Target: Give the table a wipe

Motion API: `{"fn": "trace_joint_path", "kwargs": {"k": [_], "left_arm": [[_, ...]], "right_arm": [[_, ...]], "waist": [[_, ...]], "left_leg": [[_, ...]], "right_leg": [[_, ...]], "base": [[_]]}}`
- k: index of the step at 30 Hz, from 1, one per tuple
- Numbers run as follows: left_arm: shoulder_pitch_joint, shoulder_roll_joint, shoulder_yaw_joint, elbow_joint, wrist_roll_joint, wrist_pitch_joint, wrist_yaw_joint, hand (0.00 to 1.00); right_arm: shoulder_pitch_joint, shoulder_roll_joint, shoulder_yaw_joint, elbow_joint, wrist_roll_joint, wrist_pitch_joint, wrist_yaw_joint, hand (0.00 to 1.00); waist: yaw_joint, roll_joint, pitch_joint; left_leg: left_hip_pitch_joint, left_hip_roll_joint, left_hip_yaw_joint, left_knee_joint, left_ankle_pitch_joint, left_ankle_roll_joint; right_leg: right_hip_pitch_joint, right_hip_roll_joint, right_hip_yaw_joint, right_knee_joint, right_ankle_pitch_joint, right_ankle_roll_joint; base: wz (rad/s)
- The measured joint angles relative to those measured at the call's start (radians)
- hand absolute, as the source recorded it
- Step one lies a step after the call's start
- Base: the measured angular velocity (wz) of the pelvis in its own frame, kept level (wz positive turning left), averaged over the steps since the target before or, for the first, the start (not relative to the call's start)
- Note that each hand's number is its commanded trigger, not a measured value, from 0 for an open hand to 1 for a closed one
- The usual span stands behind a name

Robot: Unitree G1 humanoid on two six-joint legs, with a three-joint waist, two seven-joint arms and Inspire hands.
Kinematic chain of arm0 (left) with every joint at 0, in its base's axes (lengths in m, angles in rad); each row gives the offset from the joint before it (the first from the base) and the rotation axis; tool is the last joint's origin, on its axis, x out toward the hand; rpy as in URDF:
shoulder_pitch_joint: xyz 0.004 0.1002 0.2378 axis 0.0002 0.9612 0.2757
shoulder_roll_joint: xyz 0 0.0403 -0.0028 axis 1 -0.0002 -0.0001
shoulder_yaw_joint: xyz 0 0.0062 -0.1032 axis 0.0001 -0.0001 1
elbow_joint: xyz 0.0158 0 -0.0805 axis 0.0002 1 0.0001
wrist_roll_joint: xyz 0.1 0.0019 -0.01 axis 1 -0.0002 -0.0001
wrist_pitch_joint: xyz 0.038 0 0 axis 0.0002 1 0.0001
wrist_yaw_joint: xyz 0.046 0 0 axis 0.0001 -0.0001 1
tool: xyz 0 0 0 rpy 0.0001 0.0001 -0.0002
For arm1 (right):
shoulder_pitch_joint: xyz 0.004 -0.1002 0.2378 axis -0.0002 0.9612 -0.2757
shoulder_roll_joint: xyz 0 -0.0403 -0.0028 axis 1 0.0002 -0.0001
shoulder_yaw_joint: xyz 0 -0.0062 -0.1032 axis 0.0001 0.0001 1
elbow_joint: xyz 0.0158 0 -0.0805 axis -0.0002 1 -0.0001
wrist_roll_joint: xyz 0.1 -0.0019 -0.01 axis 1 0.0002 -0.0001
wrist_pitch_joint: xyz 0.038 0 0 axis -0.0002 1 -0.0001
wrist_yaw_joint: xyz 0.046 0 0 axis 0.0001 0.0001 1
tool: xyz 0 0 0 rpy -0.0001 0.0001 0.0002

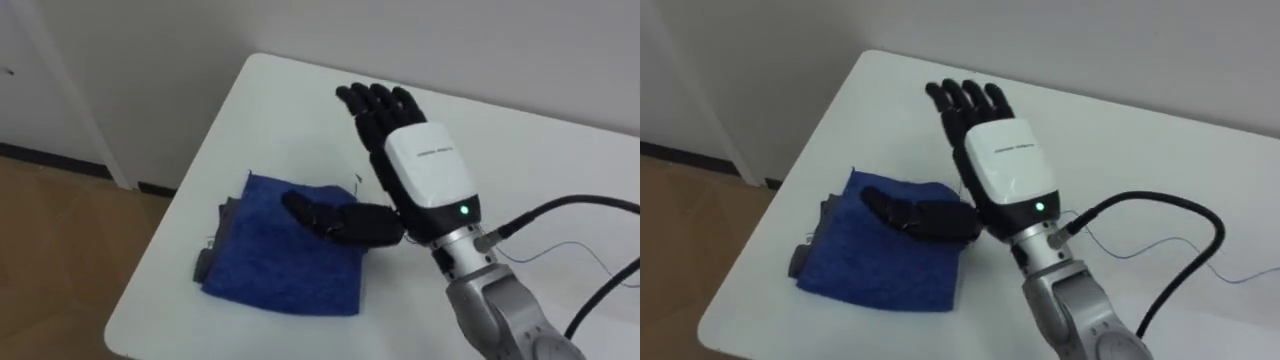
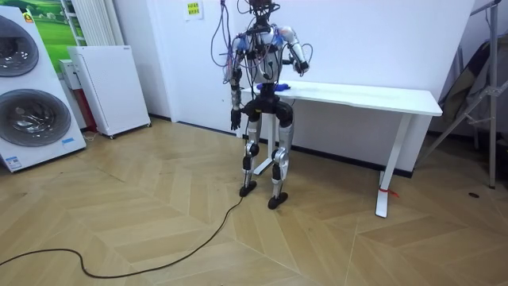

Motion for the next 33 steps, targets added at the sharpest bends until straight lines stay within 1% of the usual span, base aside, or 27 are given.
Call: {"fn": "trace_joint_path", "kwargs": {"k": [3, 5, 6, 8, 10, 11, 13, 14, 15, 16, 17, 18, 19, 20, 21, 22, 24, 27, 28, 30, 33], "left_arm": [[-0.029, 0.003, -0.025, 0.037, 0.0, -0.005, -0.009, 0.0], [-0.04, 0.004, -0.037, 0.04, 0.0, -0.006, -0.01, 0.0], [-0.048, 0.004, -0.04, 0.04, 0.0, -0.008, -0.01, 0.0], [-0.057, 0.004, -0.049, 0.041, 0.0, -0.01, -0.01, 0.0], [-0.066, 0.004, -0.059, 0.044, 0.0, -0.014, -0.01, 0.0], [-0.07, 0.004, -0.064, 0.049, -0.003, -0.016, -0.01, 0.0], [-0.072, 0.002, -0.067, 0.062, -0.011, -0.017, -0.006, 0.0], [-0.071, 0.002, -0.075, 0.067, -0.012, -0.017, -0.002, 0.0], [-0.07, 0.01, -0.071, 0.069, -0.011, -0.015, 0.005, 0.0], [-0.07, 0.015, -0.066, 0.069, -0.009, -0.013, 0.008, 0.0], [-0.073, 0.006, -0.055, 0.081, -0.008, -0.008, 0.011, 0.0], [-0.072, -0.007, -0.057, 0.078, -0.006, -0.005, 0.006, 0.0], [-0.079, -0.01, -0.057, 0.073, -0.008, -0.005, 0.005, 0.0], [-0.092, -0.011, -0.062, 0.062, -0.01, -0.013, 0.006, 0.0], [-0.107, -0.011, -0.072, 0.062, -0.01, -0.009, 0.006, 0.0], [-0.113, -0.011, -0.078, 0.062, -0.01, -0.005, 0.006, 0.0], [-0.107, -0.012, -0.095, 0.063, -0.008, 0.008, 0.006, 0.0], [-0.096, -0.013, -0.112, 0.064, -0.008, 0.025, 0.006, 0.0], [-0.095, -0.014, -0.113, 0.064, -0.009, 0.027, 0.006, 0.0], [-0.096, -0.013, -0.112, 0.063, -0.009, 0.028, 0.007, 0.0], [-0.094, -0.013, -0.114, 0.063, -0.009, 0.036, 0.006, 0.0]], "right_arm": [[0.0, -0.006, 0.047, 0.006, 0.008, -0.001, 0.009, 0.0], [0.0, -0.008, 0.075, 0.018, 0.008, -0.006, 0.01, 0.0], [0.0, -0.009, 0.088, 0.03, 0.007, -0.012, 0.01, 0.0], [0.001, -0.009, 0.104, 0.068, 0.007, -0.018, 0.012, 0.0], [0.002, -0.009, 0.111, 0.107, 0.007, -0.022, 0.026, 0.0], [0.003, -0.01, 0.115, 0.123, 0.004, -0.022, 0.033, 0.0], [0.003, -0.011, 0.12, 0.137, 0.002, -0.022, 0.036, 0.0], [0.004, -0.011, 0.125, 0.142, 0.006, -0.022, 0.036, 0.0], [-0.004, -0.002, 0.137, 0.145, 0.007, -0.026, 0.037, 0.0], [-0.009, 0.001, 0.145, 0.144, 0.006, -0.028, 0.037, 0.0], [-0.016, -0.01, 0.171, 0.15, 0.007, -0.027, 0.035, 0.0], [0.005, -0.018, 0.18, 0.17, 0.001, -0.016, 0.037, 0.0], [0.014, -0.022, 0.179, 0.181, 0.002, -0.007, 0.042, 0.0], [0.02, -0.021, 0.179, 0.2, 0.004, 0.007, 0.06, 0.0], [0.023, -0.026, 0.177, 0.214, 0.003, 0.01, 0.071, 0.0], [0.024, -0.026, 0.176, 0.217, 0.002, 0.013, 0.071, 0.0], [0.029, -0.026, 0.174, 0.234, -0.006, 0.014, 0.071, 0.0], [0.029, -0.021, 0.174, 0.252, -0.018, 0.016, 0.059, 0.0], [0.029, -0.019, 0.174, 0.255, -0.02, 0.019, 0.059, 0.0], [0.027, -0.019, 0.171, 0.256, -0.035, 0.038, 0.062, 0.0], [0.027, -0.018, 0.167, 0.268, -0.036, 0.046, 0.065, 0.0]], "waist": [[0.001, 0.002, 0.001], [0.001, 0.002, 0.0012], [0.0, 0.004, 0.0026], [0.001, 0.007, 0.0043], [0.007, 0.007, 0.0046], [0.01, 0.008, 0.0047], [0.01, 0.013, 0.0055], [0.011, 0.027, 0.009], [0.014, 0.026, 0.0049], [0.014, 0.02, 0.0017], [-0.013, 0.027, 0.0019], [-0.044, 0.032, -0.0004], [-0.048, 0.031, 0.0003], [-0.047, 0.024, 0.0009], [-0.039, 0.019, -0.0035], [-0.034, 0.018, -0.0034], [-0.024, 0.021, -0.0046], [-0.032, 0.025, -0.0039], [-0.032, 0.026, -0.0037], [-0.031, 0.026, -0.0041], [-0.028, 0.026, -0.0044]], "left_leg": [[0.004, -0.003, -0.036, 0.0, 0.0, 0.0], [0.001, -0.004, -0.042, -0.001, 0.0, 0.0], [-0.002, -0.004, -0.048, -0.002, 0.0, 0.0], [0.002, -0.004, -0.062, -0.009, 0.001, 0.002], [0.002, -0.004, -0.066, -0.016, 0.001, 0.002], [0.003, -0.004, -0.077, -0.018, 0.001, 0.002], [0.014, 0.0, -0.133, -0.021, 0.004, 0.006], [0.024, 0.02, -0.217, -0.024, 0.005, 0.007], [0.019, 0.036, -0.278, -0.023, 0.005, 0.006], [0.006, 0.039, -0.276, -0.015, 0.002, 0.001], [-0.02, 0.046, -0.233, 0.011, -0.019, -0.054], [-0.035, 0.051, -0.142, 0.004, -0.012, -0.072], [-0.043, 0.049, -0.106, -0.022, 0.007, -0.067], [-0.048, 0.046, -0.036, -0.056, 0.046, -0.013], [-0.033, 0.038, -0.025, -0.057, 0.056, -0.007], [-0.027, 0.029, -0.027, -0.057, 0.056, -0.007], [-0.01, 0.021, -0.033, -0.054, 0.056, -0.007], [-0.012, 0.014, -0.026, -0.055, 0.056, -0.006], [-0.012, 0.012, -0.025, -0.055, 0.056, -0.006], [-0.019, 0.005, -0.012, -0.055, 0.055, -0.005], [-0.022, -0.003, -0.011, -0.054, 0.05, 0.01]], "right_leg": [[-0.002, 0.001, 0.002, 0.004, 0.0, 0.0], [0.001, 0.001, 0.003, 0.004, 0.0, 0.0], [0.0, 0.001, 0.002, 0.006, 0.0, 0.0], [-0.006, 0.002, 0.001, 0.011, 0.0, 0.0], [-0.007, 0.002, 0.001, 0.008, 0.0, 0.0], [-0.01, 0.002, -0.003, 0.012, 0.0, 0.0], [-0.034, 0.005, -0.01, 0.063, 0.0, 0.0], [-0.076, 0.021, 0.002, 0.11, -0.024, -0.007], [-0.112, 0.075, 0.065, 0.008, -0.023, -0.03], [-0.125, 0.088, 0.082, -0.066, 0.019, -0.053], [-0.138, 0.095, 0.037, -0.065, 0.119, -0.086], [-0.131, 0.087, 0.037, -0.046, 0.118, -0.084], [-0.124, 0.083, 0.05, -0.045, 0.117, -0.083], [-0.111, 0.074, 0.065, -0.044, 0.11, -0.07], [-0.1, 0.069, 0.06, -0.044, 0.101, -0.056], [-0.092, 0.067, 0.059, -0.045, 0.097, -0.052], [-0.074, 0.068, 0.055, -0.048, 0.096, -0.051], [-0.071, 0.061, 0.053, -0.046, 0.095, -0.05], [-0.071, 0.059, 0.054, -0.046, 0.095, -0.049], [-0.073, 0.053, 0.056, -0.046, 0.091, -0.043], [-0.071, 0.047, 0.053, -0.045, 0.088, -0.039]], "base": [[0.1], [0.09], [0.11], [0.09], [0.02], [-0.05], [-0.21], [-0.54], [-0.65], [-0.46], [0.18], [0.5], [0.71], [0.51], [0.42], [0.17], [-0.03], [0.06], [0.0], [0.0], [-0.01]]}}
